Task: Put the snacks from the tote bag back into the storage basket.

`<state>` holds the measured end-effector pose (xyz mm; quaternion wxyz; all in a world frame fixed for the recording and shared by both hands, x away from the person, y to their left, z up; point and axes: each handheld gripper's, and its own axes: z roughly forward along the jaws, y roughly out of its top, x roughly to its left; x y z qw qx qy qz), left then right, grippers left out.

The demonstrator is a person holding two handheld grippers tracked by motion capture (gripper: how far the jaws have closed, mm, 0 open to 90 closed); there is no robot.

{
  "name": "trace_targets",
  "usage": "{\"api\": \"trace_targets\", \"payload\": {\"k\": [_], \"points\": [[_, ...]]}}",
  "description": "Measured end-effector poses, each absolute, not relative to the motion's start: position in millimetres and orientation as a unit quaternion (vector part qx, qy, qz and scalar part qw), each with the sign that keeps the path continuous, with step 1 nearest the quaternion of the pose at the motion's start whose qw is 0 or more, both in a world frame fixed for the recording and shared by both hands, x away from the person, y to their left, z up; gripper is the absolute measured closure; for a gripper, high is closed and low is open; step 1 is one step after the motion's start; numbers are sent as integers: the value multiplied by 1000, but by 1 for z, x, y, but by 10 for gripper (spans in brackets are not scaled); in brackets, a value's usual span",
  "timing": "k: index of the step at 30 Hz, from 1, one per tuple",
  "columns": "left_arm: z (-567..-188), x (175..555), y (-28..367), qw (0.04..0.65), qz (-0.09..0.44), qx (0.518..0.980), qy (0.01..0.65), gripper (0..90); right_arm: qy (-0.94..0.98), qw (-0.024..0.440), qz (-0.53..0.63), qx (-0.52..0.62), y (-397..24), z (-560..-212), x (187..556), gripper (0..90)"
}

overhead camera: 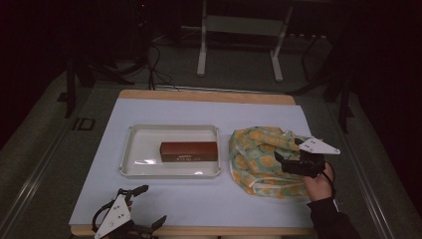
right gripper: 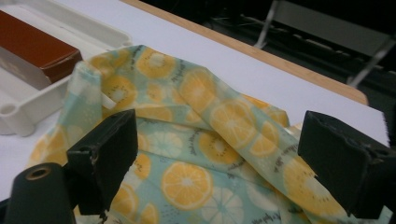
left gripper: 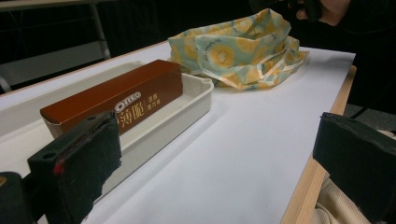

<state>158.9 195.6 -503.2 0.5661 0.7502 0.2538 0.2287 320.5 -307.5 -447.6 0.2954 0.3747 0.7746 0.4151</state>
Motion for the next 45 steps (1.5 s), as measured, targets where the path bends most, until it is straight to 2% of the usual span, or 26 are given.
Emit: {"api": "trace_targets", "payload": {"k": [4,7,12,15,31,45], "points": [[-503,159,196,566,228,750,254,13,769,296,419,381,-310,-454,315,116],[-503,159,196,566,228,751,253,13,747,320,427,395,-314,-463,306,116],[-503,159,196,567,227,751,250,13,739,323,431,405,-317,-466,302,113],[-503,159,195,566,227,752,250,13,733,342,420,411,-317,-473,296,113],[-503,157,195,566,227,753,248,13,716,347,424,432,-328,-484,278,113],[-503,158,196,567,227,751,250,12,710,348,427,439,-328,-490,277,113]]}}
